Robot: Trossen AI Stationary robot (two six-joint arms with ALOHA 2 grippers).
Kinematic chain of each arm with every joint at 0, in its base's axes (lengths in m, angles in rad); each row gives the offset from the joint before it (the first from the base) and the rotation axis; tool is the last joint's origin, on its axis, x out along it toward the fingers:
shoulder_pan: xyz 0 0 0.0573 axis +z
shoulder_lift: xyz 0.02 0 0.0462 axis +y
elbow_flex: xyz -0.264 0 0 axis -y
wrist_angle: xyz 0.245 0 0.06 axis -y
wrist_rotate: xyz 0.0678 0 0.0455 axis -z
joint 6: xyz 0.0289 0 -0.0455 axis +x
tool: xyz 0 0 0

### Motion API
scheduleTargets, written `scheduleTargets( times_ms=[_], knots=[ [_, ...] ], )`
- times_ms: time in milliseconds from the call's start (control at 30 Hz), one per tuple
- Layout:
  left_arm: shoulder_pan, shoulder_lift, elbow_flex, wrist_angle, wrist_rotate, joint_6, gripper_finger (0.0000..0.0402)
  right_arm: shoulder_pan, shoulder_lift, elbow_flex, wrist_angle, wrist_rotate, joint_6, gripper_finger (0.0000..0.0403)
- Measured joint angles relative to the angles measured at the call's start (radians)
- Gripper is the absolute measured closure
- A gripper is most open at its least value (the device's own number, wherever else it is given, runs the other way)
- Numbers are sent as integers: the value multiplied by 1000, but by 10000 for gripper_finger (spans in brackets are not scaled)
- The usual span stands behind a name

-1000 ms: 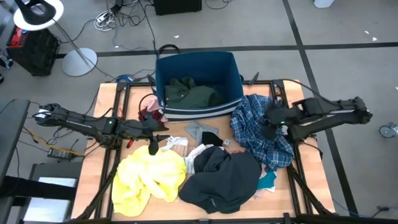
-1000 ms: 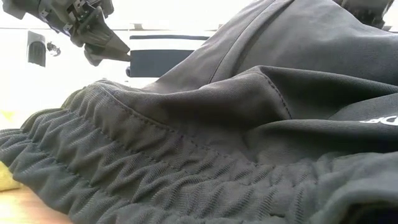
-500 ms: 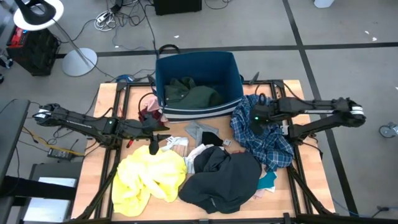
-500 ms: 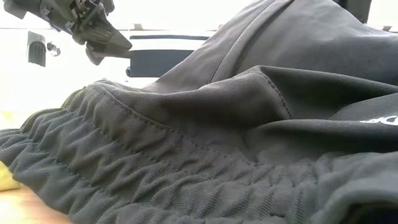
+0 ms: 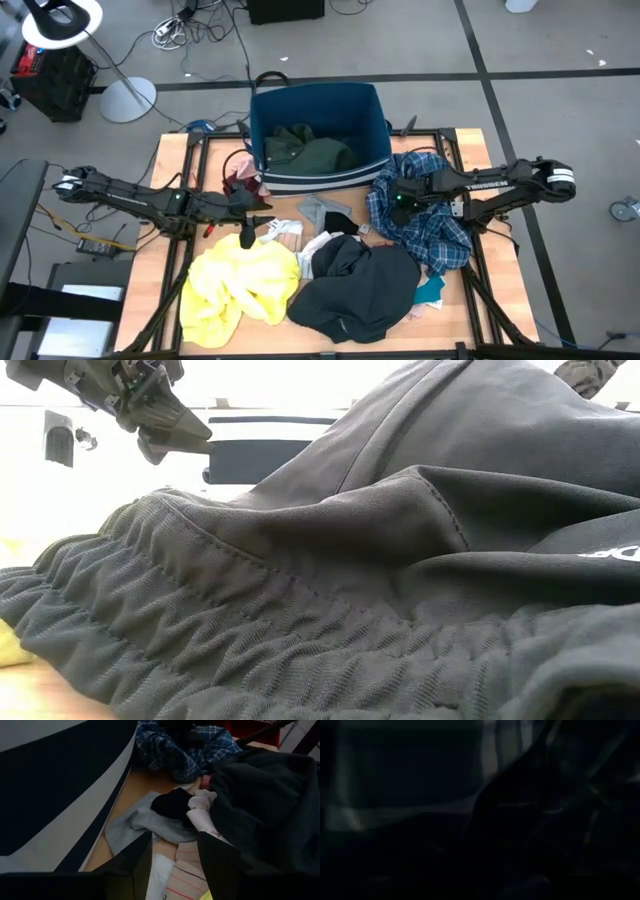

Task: Sort clothes
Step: Put the blue shirt into the blue laundry bin

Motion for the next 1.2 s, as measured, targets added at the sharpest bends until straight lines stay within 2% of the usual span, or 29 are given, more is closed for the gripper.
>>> scheduleTargets(
  times_ms=[33, 100, 267, 467, 667, 800, 933, 1200],
  knots=[
    [0, 0, 0, 0, 0, 0, 239, 0, -7, 2, -6, 0, -6, 355],
    [0, 0, 0, 0, 0, 0, 239, 9, -32, 22, -49, 2, 0, 381],
    [0, 0, 0, -7, -1, 87, 239, 55, -140, 179, -297, 70, 30, 384],
    [0, 0, 0, 1, -3, 135, 239, 130, -267, 476, -608, 238, 113, 387],
    [0, 0, 1, 33, -10, 132, 239, 180, -294, 781, -741, 386, 115, 387],
    [0, 0, 1, 34, -11, 114, 239, 186, -260, 960, -741, 465, 29, 387],
    [0, 0, 1, 45, -11, 103, 239, 186, -198, 1128, -663, 535, -107, 387],
    [22, 0, 1, 101, -41, 106, 239, 130, -26, 1389, -207, 521, -523, 387]
  ],
)
